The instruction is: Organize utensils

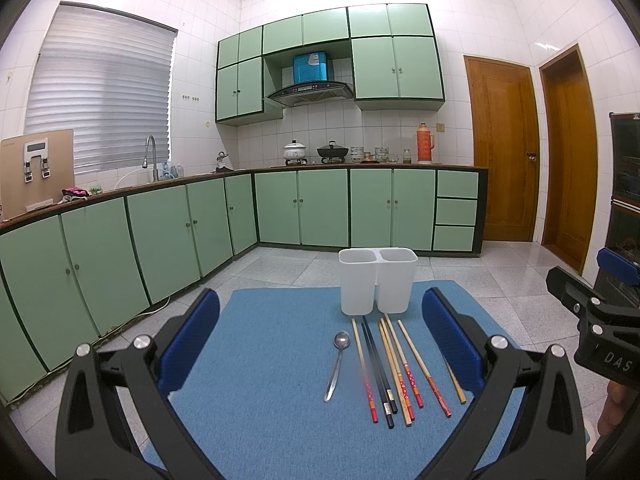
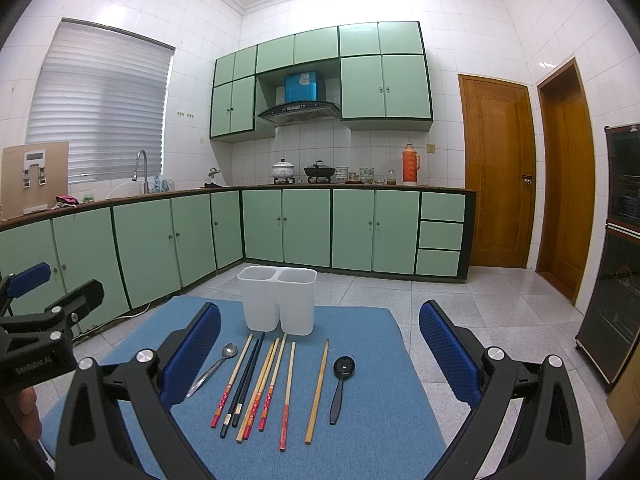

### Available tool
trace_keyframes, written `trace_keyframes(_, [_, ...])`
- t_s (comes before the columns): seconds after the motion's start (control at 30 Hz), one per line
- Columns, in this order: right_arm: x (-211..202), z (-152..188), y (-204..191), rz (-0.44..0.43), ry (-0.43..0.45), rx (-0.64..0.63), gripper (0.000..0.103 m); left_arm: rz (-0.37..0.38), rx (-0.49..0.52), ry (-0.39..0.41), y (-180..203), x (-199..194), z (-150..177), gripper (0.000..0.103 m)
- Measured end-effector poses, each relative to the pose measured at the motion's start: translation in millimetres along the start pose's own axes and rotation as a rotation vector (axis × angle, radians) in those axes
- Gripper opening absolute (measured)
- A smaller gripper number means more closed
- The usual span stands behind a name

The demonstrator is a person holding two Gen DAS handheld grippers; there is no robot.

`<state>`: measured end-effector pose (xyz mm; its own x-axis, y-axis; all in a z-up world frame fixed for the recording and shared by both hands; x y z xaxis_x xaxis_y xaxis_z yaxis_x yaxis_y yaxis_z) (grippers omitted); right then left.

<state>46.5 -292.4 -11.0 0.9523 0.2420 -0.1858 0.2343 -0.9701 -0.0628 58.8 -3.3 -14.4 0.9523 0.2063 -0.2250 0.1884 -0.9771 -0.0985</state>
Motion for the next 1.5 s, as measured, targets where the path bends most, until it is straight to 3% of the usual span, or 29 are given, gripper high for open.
trace_keyframes(1.13, [6, 3, 8, 0.005, -0.016, 0.002, 0.097, -0.016, 0.002, -0.012, -4, 4, 2, 0.098])
trace_keyframes(1.5, [35, 23, 19, 0.030, -0.111, 0.016, 0.097, -0.053, 0.034, -0.125, -15, 47, 22, 0.098])
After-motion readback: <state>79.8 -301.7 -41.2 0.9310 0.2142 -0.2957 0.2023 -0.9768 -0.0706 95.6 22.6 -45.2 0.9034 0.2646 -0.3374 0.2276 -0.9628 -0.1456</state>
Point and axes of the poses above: each gripper's, at about its wrist camera, not at the fingertips, and x roughly the way its jaws point, y to its right, z to its underside, the point moved 6 cm from there along x, roughly the way its jaws point, and after that the axes turned 11 degrees about -z, right-handed, at the moved point
